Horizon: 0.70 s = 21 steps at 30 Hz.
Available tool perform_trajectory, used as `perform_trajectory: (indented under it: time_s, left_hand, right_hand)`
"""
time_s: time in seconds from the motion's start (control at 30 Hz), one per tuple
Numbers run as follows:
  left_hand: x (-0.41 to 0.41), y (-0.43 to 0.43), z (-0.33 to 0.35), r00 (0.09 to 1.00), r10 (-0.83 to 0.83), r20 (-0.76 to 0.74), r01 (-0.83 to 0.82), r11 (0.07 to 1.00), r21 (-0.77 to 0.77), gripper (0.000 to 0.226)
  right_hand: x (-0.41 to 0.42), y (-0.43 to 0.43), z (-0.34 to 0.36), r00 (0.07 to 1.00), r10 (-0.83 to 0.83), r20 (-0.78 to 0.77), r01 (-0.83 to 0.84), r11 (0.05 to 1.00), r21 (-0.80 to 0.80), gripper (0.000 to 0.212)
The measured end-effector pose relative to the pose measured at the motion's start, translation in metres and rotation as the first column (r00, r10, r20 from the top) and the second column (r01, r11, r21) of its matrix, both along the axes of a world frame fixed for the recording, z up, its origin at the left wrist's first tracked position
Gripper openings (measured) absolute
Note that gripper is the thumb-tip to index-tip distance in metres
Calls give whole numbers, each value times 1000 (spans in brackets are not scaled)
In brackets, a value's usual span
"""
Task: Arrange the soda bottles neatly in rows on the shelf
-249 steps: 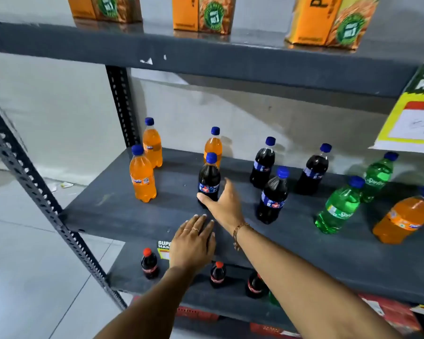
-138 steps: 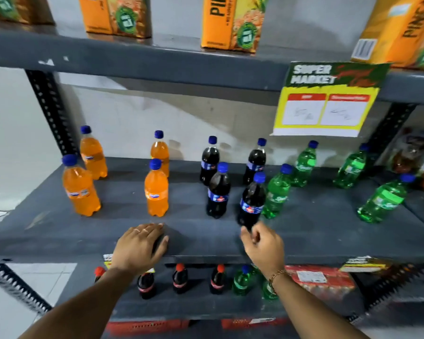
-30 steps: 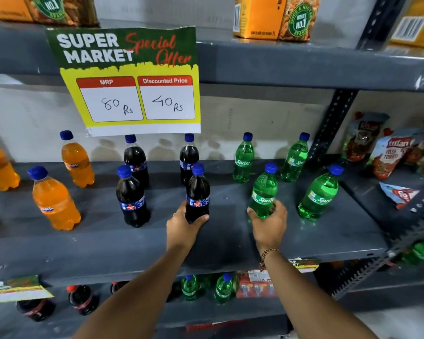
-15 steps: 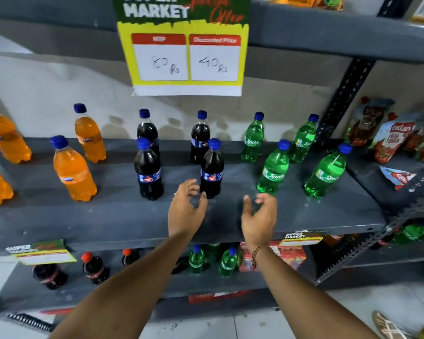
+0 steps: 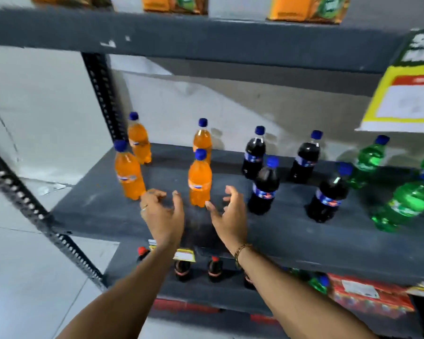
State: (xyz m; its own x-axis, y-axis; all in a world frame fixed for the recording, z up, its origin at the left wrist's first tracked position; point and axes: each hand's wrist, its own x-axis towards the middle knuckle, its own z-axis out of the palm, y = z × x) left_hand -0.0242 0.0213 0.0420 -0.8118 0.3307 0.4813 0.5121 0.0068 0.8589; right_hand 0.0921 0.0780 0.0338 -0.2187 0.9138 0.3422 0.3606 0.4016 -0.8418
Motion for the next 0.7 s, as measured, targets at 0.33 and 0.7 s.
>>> perform_trajectory:
  time_s: [0.33, 0.7]
  left_hand:
    - [-113, -14, -8, 970, -147, 192, 198, 938, -283, 46]
    - [-117, -19, -12, 955, -188, 230, 250, 926, -282, 61]
  right_hand:
    - [-62, 4, -14, 980, -175, -91, 164, 980, -116, 61]
    - [-57, -5, -7, 979, -187, -78, 173, 971, -166, 80]
